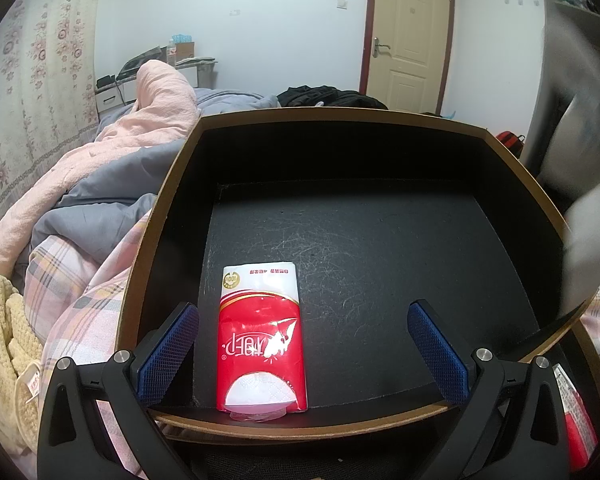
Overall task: Organize soft objects
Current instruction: 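Grasp the white sock with the right gripper and lift it, then lower the white sock into the brown box and open the right gripper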
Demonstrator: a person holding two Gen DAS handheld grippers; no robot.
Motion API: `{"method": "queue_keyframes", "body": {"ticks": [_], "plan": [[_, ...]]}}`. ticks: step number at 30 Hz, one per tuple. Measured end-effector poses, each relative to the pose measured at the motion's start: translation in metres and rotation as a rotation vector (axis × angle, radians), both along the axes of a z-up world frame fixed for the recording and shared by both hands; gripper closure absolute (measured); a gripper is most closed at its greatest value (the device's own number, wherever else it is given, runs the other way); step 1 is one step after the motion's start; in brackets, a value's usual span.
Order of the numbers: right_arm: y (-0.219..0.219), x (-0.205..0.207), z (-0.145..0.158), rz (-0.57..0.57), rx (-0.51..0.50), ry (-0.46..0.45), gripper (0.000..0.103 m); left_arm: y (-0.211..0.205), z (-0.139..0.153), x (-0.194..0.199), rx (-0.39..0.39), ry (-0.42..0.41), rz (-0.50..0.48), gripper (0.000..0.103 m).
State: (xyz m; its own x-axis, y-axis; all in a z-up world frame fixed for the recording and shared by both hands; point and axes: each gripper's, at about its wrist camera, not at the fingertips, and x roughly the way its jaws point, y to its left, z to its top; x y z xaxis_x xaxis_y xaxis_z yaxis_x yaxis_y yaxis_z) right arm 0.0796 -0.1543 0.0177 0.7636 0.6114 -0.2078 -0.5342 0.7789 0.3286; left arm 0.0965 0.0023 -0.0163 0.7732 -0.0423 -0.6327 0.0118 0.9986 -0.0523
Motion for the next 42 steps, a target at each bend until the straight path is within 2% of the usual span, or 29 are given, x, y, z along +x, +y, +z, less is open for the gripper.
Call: {"method": "queue_keyframes", "body": {"ticks": [4,8,15,25,28,35,40,41,42], "plan": [[0.009,0.018,-0.034,-0.035,-0.059,0.095,0.097,0.0,0.0,0.0,0.001,0.0,0.0,0.0],[0.014,0.021,-0.049,-0.056,-0.139,0.138,0.097,-0.001,0.001,-0.001,0.002,0.0,0.0,0.0],[0.007,0.019,-0.05,-0.084,-0.181,0.164,0.097,-0.001,0.002,-0.002,0.007,0.001,0.0,0.0],[0.014,0.019,-0.049,-0.084,-0.241,0.154,0.096,-0.001,0.003,-0.002,0.009,0.001,0.0,0.0],[0.015,0.019,-0.05,-0.08,-0.262,0.15,0.092,-0.002,0.004,-0.001,0.011,0.001,0.0,0.0],[0.021,0.013,-0.05,-0.057,-0.296,0.118,0.076,-0.002,0.004,-0.002,0.011,0.001,0.0,0.0],[0.021,0.011,-0.049,-0.072,-0.306,0.099,0.071,-0.001,0.004,-0.002,0.011,0.001,0.0,0.0],[0.02,0.01,-0.048,-0.077,-0.302,0.092,0.068,-0.002,0.004,-0.001,0.01,0.001,0.0,0.0],[0.02,0.008,-0.046,-0.086,-0.298,0.084,0.061,-0.002,0.004,-0.002,0.011,0.001,0.0,0.0]]}}
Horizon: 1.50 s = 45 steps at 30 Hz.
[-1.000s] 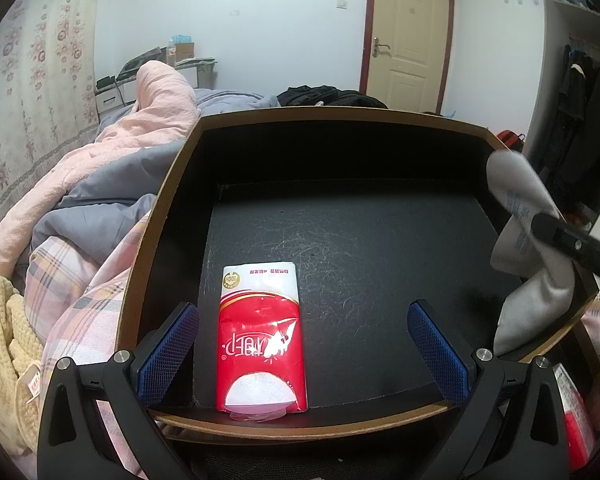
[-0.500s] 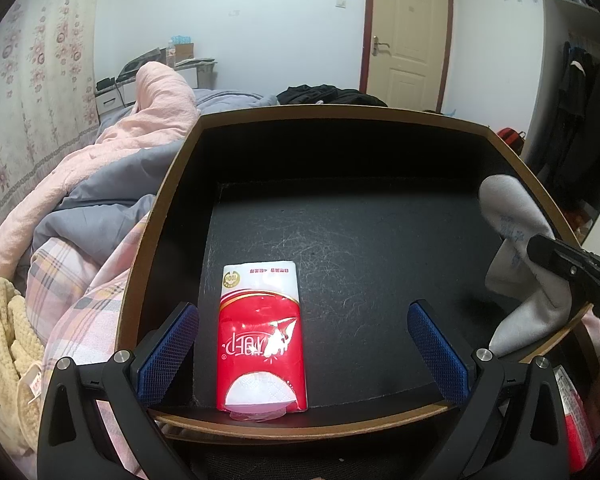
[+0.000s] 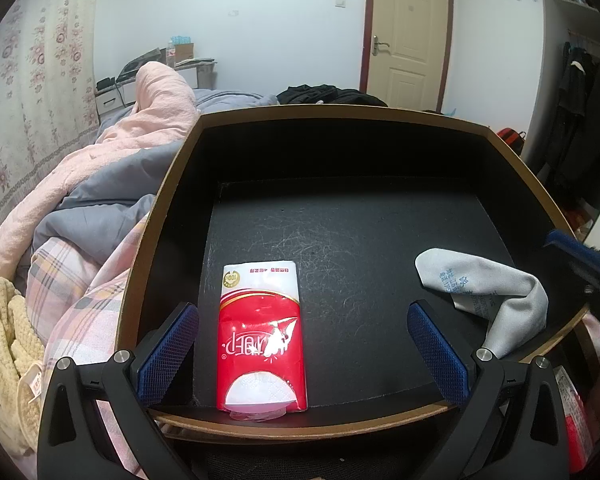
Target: Organize soft objects
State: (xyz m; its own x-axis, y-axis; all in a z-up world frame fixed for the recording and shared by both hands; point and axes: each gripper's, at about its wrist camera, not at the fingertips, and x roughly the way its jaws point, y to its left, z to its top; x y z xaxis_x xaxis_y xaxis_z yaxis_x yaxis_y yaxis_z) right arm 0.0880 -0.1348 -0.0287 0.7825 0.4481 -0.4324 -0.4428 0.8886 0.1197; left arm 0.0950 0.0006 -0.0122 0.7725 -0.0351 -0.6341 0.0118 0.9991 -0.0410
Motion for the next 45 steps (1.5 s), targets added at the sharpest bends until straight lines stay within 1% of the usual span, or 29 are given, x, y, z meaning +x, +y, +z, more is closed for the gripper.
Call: {"method": "queue_keyframes", "body": {"ticks": [1,2,3,5,7,10,11,14,17,20,24,29,34,45], "plan": [[-0.002,-0.003,0.002,-0.017,0.007,-0.021,0.055,0.0,0.0,0.0,0.0,0.0,0.0,0.0],[-0.004,-0.006,0.004,-0.035,0.015,-0.048,0.041,0.0,0.0,0.0,0.0,0.0,0.0,0.0],[-0.006,-0.011,0.007,-0.052,0.022,-0.08,0.03,0.001,0.0,0.0,0.0,0.0,0.0,0.0],[-0.009,-0.017,0.011,-0.087,0.025,-0.132,0.021,0.0,0.0,0.0,0.0,0.0,0.0,0.0],[-0.012,-0.021,0.014,-0.138,0.011,-0.174,0.019,0.0,0.0,0.0,0.0,0.0,0.0,0.0],[-0.012,-0.022,0.016,-0.215,-0.038,-0.198,0.019,0.0,0.0,0.0,0.0,0.0,0.0,0.0],[-0.011,-0.022,0.016,-0.237,-0.056,-0.199,0.017,0.0,0.0,0.0,0.0,0.0,0.0,0.0],[-0.014,-0.018,0.017,-0.305,-0.097,-0.186,0.005,0.0,0.0,0.0,0.0,0.0,0.0,0.0],[-0.015,-0.014,0.014,-0.335,-0.138,-0.164,0.004,0.0,0.0,0.0,0.001,0.0,0.0,0.0],[-0.014,-0.008,0.007,-0.329,-0.156,-0.123,0.004,0.001,0.0,0.0,0.002,0.001,0.0,0.0],[-0.004,-0.006,0.003,-0.337,-0.234,-0.113,0.004,0.0,0.0,0.0,0.001,0.0,-0.001,0.0],[-0.001,-0.006,-0.002,-0.337,-0.289,-0.084,0.004,0.0,0.0,0.0,0.001,0.0,-0.001,0.0],[-0.005,-0.008,-0.002,-0.333,-0.291,-0.056,0.004,0.0,-0.001,0.001,0.004,0.001,0.0,0.0],[-0.001,-0.009,-0.002,-0.345,-0.297,-0.051,0.002,0.0,-0.001,0.001,0.005,0.002,0.0,0.0]]}}
